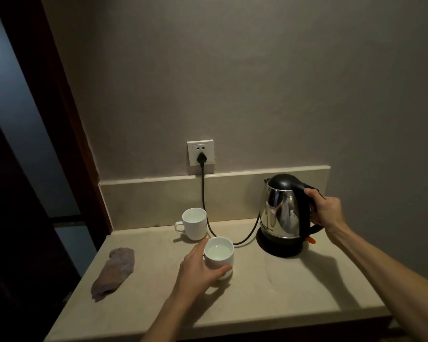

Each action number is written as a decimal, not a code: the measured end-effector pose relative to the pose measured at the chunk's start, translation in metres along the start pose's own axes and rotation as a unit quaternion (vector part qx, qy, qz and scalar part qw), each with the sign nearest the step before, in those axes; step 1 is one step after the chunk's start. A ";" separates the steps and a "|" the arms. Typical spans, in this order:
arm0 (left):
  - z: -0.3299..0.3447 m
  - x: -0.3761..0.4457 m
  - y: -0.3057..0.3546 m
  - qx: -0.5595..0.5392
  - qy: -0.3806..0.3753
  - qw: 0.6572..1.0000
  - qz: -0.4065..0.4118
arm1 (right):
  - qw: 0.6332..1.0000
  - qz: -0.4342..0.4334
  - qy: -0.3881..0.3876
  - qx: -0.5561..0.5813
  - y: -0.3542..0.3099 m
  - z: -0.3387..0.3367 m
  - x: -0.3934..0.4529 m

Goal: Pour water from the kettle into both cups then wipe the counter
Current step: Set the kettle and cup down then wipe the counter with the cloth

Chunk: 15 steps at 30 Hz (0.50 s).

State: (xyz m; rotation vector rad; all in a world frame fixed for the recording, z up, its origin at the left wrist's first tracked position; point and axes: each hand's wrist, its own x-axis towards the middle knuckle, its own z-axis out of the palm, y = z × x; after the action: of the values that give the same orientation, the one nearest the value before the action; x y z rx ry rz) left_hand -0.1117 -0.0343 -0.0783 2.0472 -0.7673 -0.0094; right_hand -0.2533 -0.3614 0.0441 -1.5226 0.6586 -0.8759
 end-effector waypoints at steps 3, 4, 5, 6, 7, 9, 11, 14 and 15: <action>-0.002 -0.001 0.003 -0.003 0.001 1.000 0.003 | 1.000 0.000 0.000 0.001 0.003 0.005 -0.001; -0.003 -0.001 0.003 -0.004 0.001 1.000 0.004 | 1.000 0.000 -0.001 0.000 0.004 0.006 -0.001; -0.003 -0.001 0.004 -0.004 0.002 1.000 0.004 | 1.000 0.001 -0.002 -0.001 0.007 0.006 -0.001; -0.003 -0.002 0.005 -0.004 0.002 1.000 0.003 | 1.000 0.002 -0.002 -0.003 0.009 0.006 -0.001; -0.004 -0.002 0.005 -0.002 0.002 1.000 0.002 | 1.000 0.003 -0.001 -0.005 0.012 0.006 0.000; -0.004 -0.003 0.006 -0.001 0.004 1.000 0.004 | 1.000 0.004 0.006 -0.011 0.017 0.006 0.001; -0.004 -0.003 0.007 0.000 0.003 1.000 0.006 | 1.000 0.004 0.008 -0.015 0.020 0.006 0.001; -0.004 -0.002 0.006 0.001 0.002 1.000 0.012 | 1.000 0.000 -0.002 -0.017 0.023 0.006 0.000; -0.004 -0.002 0.005 0.001 0.003 1.000 0.012 | 1.000 -0.003 -0.004 -0.017 0.024 0.006 -0.001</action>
State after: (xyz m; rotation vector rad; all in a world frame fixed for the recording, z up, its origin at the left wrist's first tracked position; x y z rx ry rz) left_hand -0.1150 -0.0324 -0.0726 2.0392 -0.7886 0.0122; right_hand -0.2474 -0.3609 0.0201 -1.5587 0.6662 -0.8657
